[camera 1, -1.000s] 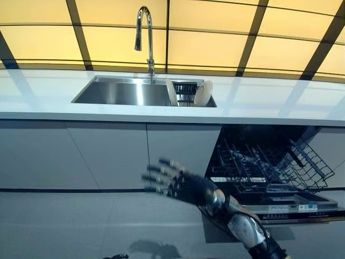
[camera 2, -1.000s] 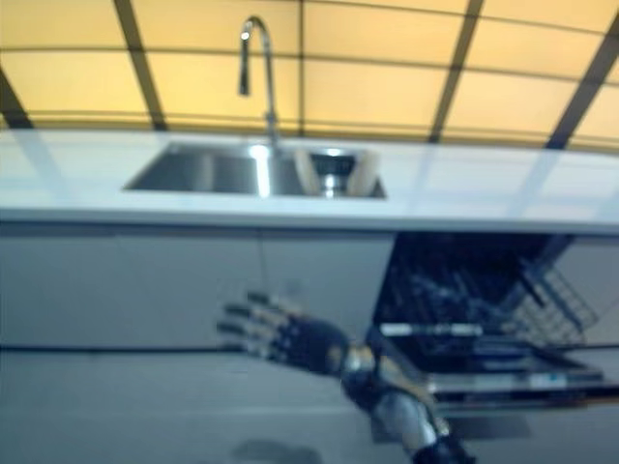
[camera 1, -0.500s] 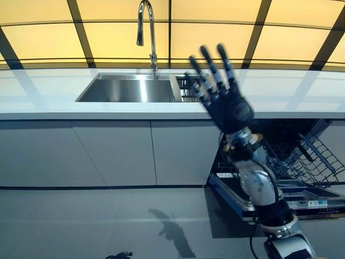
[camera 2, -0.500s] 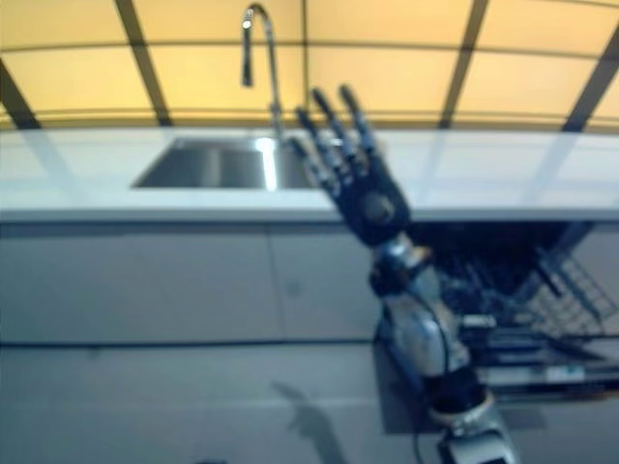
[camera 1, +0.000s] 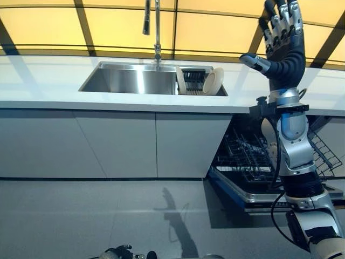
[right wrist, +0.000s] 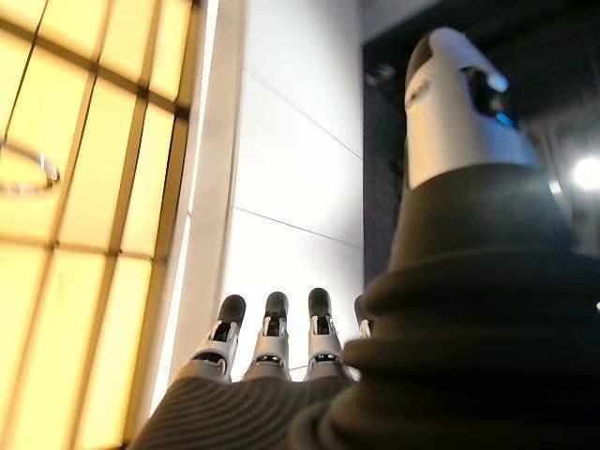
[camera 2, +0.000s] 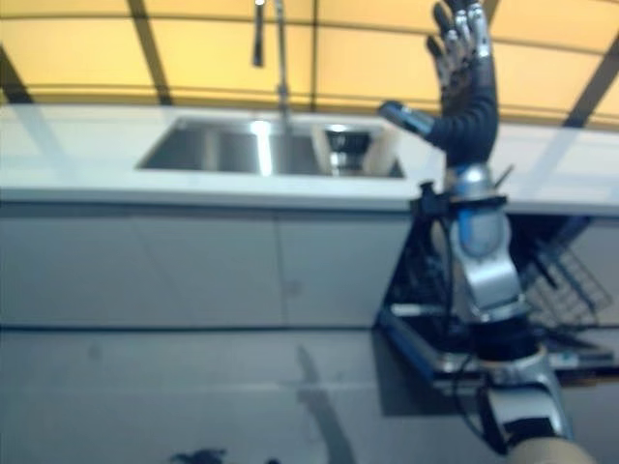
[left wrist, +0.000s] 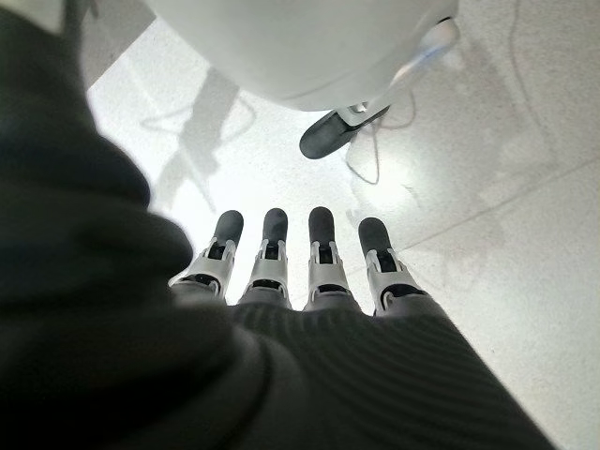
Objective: Take plates into dishwasher
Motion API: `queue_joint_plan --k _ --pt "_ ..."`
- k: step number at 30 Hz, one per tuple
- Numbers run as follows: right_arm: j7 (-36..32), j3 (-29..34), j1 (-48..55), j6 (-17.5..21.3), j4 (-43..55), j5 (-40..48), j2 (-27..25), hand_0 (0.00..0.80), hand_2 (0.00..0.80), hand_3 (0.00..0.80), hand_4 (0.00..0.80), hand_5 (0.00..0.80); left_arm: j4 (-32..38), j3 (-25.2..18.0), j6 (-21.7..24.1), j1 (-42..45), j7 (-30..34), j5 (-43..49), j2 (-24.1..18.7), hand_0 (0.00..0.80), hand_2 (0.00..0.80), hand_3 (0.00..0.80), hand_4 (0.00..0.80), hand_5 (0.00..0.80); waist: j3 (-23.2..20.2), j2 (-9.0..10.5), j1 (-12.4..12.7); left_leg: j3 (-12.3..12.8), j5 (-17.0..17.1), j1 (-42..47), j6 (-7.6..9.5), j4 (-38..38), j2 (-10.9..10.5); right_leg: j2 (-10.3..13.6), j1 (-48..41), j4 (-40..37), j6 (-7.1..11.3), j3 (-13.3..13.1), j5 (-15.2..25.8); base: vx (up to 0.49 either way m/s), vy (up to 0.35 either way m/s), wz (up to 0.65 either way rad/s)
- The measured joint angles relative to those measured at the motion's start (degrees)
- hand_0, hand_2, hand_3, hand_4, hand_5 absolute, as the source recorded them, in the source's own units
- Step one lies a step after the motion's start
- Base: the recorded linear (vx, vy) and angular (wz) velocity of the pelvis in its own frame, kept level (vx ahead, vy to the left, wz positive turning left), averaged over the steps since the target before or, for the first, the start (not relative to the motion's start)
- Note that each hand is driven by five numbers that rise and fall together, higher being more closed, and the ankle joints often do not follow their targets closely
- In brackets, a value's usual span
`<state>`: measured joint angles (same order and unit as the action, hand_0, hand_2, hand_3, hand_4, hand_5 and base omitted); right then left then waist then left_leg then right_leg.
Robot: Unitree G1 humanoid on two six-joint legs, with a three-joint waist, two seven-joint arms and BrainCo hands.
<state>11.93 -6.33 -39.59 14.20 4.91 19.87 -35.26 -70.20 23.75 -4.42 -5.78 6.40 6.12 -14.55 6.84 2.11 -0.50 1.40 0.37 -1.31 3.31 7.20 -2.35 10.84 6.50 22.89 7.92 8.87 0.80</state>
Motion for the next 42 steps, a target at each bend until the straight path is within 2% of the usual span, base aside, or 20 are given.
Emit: queue_joint_plan --k 3,4,5,6,8,10,12,15,17,19,21,24,26,28,31,33,36,38,41,42 --pt "1.2 -1.6 -2.1 -1.3 -0.9 -0.2 -2.7 0.000 0.000 0.000 0.000 0.000 0.2 -0.3 -1.9 0.1 0.6 1.8 -0.3 0.000 0.000 0.000 0.000 0.000 0.4 -1.81 -0.1 -2.3 -1.0 0.7 0.22 -3.8 0.3 -3.2 -0.5 -1.9 0.15 -0.1 -1.9 0.291 -0.020 0.17" --pt "1.3 -1.3 -2.8 -1.5 -1.1 -0.2 -3.1 0.000 0.000 0.000 0.000 0.000 0.1 -0.3 -2.1 0.0 0.8 2.1 -0.7 0.000 0.000 0.000 0.000 0.000 -0.2 -0.94 -0.3 -2.8 -1.1 0.8 -0.66 -6.4 0.0 -5.0 -0.6 -6.5 -0.13 0.2 -2.5 0.312 -0.049 0.23" --pt "1.4 -1.0 -4.4 -2.3 -2.0 -0.1 -3.4 0.000 0.000 0.000 0.000 0.000 -0.9 -0.5 -2.2 -0.8 1.1 2.2 -1.9 0.000 0.000 0.000 0.000 0.000 -0.8 2.85 -1.7 -0.4 -2.4 -0.9 1.43 -0.4 -2.6 -3.3 -1.8 -12.6 1.97 -0.1 -4.5 0.357 -0.056 0.49" --pt "1.4 -1.1 -6.6 -3.4 -2.9 -0.1 -5.2 0.000 0.000 0.000 0.000 0.000 -2.0 -0.5 -2.4 -1.7 1.1 2.4 -1.1 0.000 0.000 0.000 0.000 0.000 -0.3 2.34 -2.3 1.3 -6.7 -1.6 2.66 8.6 -2.5 -3.4 -3.0 -14.6 -0.71 0.4 -1.5 0.378 -0.062 0.65" --pt "2.4 -1.6 -5.0 -4.6 -3.0 0.1 -6.0 0.000 0.000 0.000 0.000 0.000 -2.2 -1.4 -2.2 -1.0 1.1 3.8 0.5 0.000 0.000 0.000 0.000 0.000 1.0 1.27 -2.0 -0.9 -6.7 2.9 3.09 4.5 -2.8 -3.3 -1.3 -3.9 2.85 1.0 -3.7 0.423 -0.077 0.25" --pt "2.4 -2.0 -5.7 -5.7 -2.9 0.1 -6.1 0.000 0.000 0.000 0.000 0.000 -2.2 -1.4 -2.2 -0.9 1.5 4.5 0.2 0.000 0.000 0.000 0.000 0.000 0.9 -0.31 -2.9 -3.9 -5.3 3.6 4.28 1.8 -2.2 -6.5 1.7 -7.8 3.04 1.0 -3.9 0.423 -0.116 0.05" --pt "2.4 -1.7 -5.4 -6.6 -2.9 0.1 -6.1 0.000 0.000 0.000 0.000 0.000 -2.8 -1.5 -2.2 -0.8 1.7 5.1 -0.5 0.000 0.000 0.000 0.000 0.000 0.8 1.10 -3.5 -5.1 -5.1 3.8 4.50 0.9 -2.6 -6.4 2.8 -14.1 3.32 1.1 -2.8 0.425 -0.159 0.36" --pt "2.3 -1.5 -5.1 -8.0 -3.2 0.2 -5.8 0.000 0.000 0.000 0.000 0.000 -3.5 -1.8 -2.1 -0.6 1.8 6.8 -0.5 0.000 0.000 0.000 0.000 0.000 0.2 2.06 -3.4 -6.3 -5.3 5.7 3.70 -0.1 -3.4 -5.1 2.7 -15.9 2.24 1.4 -1.6 0.417 -0.200 0.30" --pt "2.2 -1.2 -5.1 -8.4 -3.5 1.1 -5.7 0.000 0.000 0.000 0.000 0.000 -3.3 -2.3 -1.9 1.0 1.8 6.7 -0.7 0.000 0.000 0.000 0.000 0.000 -1.2 2.78 -3.3 -6.3 -5.5 7.3 3.34 -1.6 -3.6 -3.4 2.4 -14.6 1.83 4.5 -1.4 0.423 -0.222 0.40" --pt "1.8 -1.2 -5.2 -8.7 -5.0 1.7 -5.4 0.000 0.000 0.000 0.000 0.000 -3.4 -2.8 -1.4 2.9 1.7 6.7 -0.8 0.000 0.000 0.000 0.000 0.000 -3.2 2.63 -3.1 -6.1 -6.5 8.8 1.32 -2.3 -2.9 -3.4 1.3 -14.4 1.03 7.0 -1.1 0.369 -0.237 0.18" --pt "1.5 -1.5 -5.0 -9.0 -6.6 2.2 -3.7 0.000 0.000 0.000 0.000 0.000 -3.4 -2.9 -0.8 5.2 1.5 6.6 -0.9 0.000 0.000 0.000 0.000 0.000 -5.5 1.57 -3.3 -5.9 -8.8 10.0 -1.11 -0.7 -1.2 -5.1 -1.0 -16.3 -2.72 8.1 1.1 0.326 -0.239 0.01" --pt "1.7 -3.4 -4.9 -9.5 -7.9 2.2 -2.9 0.000 0.000 0.000 0.000 0.000 -3.4 -3.0 0.8 6.2 1.0 5.3 -0.8 0.000 0.000 0.000 0.000 0.000 -6.7 -0.25 -2.9 -4.2 -12.9 6.8 -5.58 12.3 0.6 -8.3 -6.0 -21.1 -10.44 8.2 2.8 0.270 -0.196 -0.09" --pt "1.7 -3.6 -4.9 -9.6 -7.7 2.2 -2.8 0.000 0.000 0.000 0.000 0.000 -3.0 -3.1 1.7 5.7 0.6 3.7 0.0 0.000 0.000 0.000 0.000 0.000 -7.2 -1.00 -1.5 -2.6 -10.6 1.3 -10.70 24.7 0.4 -8.8 -7.9 -23.3 -11.70 7.7 3.0 0.229 -0.160 -0.33" --pt "1.8 -4.3 -4.9 -9.6 -7.7 2.2 -2.3 0.000 0.000 0.000 0.000 0.000 -2.1 -4.3 2.6 5.7 0.3 2.2 0.8 0.000 0.000 0.000 0.000 0.000 -7.1 -1.15 0.0 -1.4 -5.4 -3.3 -13.60 34.6 0.7 -8.4 -9.0 -23.7 -12.64 7.8 2.4 0.205 -0.119 -0.53" --pt "2.8 -5.7 -4.9 -10.3 -7.8 2.2 -1.8 0.000 0.000 0.000 0.000 0.000 -0.3 -4.8 2.4 5.5 0.1 1.7 0.0 0.000 0.000 0.000 0.000 0.000 -6.5 0.10 0.0 0.3 -3.8 -8.1 -12.69 43.0 1.5 -7.1 -10.7 -24.9 -13.53 8.1 1.6 0.232 -0.070 -0.28" --pt "4.1 -5.6 -4.9 -11.3 -8.0 2.2 -1.9 0.000 0.000 0.000 0.000 0.000 0.7 -4.8 2.3 5.2 -0.2 1.7 -0.8 0.000 0.000 0.000 0.000 0.000 -5.8 1.22 -0.3 1.8 -3.6 -8.3 -12.01 38.9 3.9 -6.9 -11.9 -26.5 -13.57 8.6 1.5 0.239 0.016 -0.09" --pt "6.3 -5.4 -4.9 -12.5 -9.8 2.2 -2.3 0.000 0.000 0.000 0.000 0.000 1.0 -4.8 1.9 4.6 -0.4 1.7 -1.2 0.000 0.000 0.000 0.000 0.000 -5.5 1.69 -0.2 3.3 -3.6 -6.2 -11.87 23.0 7.8 -8.1 -12.5 -27.8 -13.57 9.1 1.5 0.231 0.066 0.11" --pt "7.5 -5.3 -4.9 -13.7 -11.0 2.3 -2.6 0.000 0.000 0.000 0.000 0.000 1.1 -4.8 1.2 4.2 -0.5 1.6 -1.3 0.000 0.000 0.000 0.000 0.000 -4.5 1.75 0.0 3.2 -2.8 -3.9 -10.94 9.8 8.3 -8.9 -12.5 -28.0 -13.01 9.2 0.9 0.284 0.092 0.14" --pt "8.2 -5.2 -4.9 -14.6 -12.1 2.8 -2.9 0.000 0.000 0.000 0.000 0.000 1.1 -4.8 1.0 3.8 -0.7 1.6 -1.4 0.000 0.000 0.000 0.000 0.000 -2.8 1.89 0.1 3.0 0.7 -1.7 -9.87 -4.8 6.9 -9.0 -12.7 -28.0 -12.45 9.2 0.4 0.317 0.093 0.08" --pt "8.6 -5.1 -4.9 -14.6 -12.7 2.9 -2.9 0.000 0.000 0.000 0.000 0.000 1.0 -4.7 1.0 3.6 -0.9 1.2 -1.2 0.000 0.000 0.000 0.000 0.000 -2.0 1.34 0.3 1.9 2.8 -1.6 -10.32 -9.8 6.4 -9.5 -13.1 -28.0 -12.13 6.7 0.3 0.380 0.133 -0.07"
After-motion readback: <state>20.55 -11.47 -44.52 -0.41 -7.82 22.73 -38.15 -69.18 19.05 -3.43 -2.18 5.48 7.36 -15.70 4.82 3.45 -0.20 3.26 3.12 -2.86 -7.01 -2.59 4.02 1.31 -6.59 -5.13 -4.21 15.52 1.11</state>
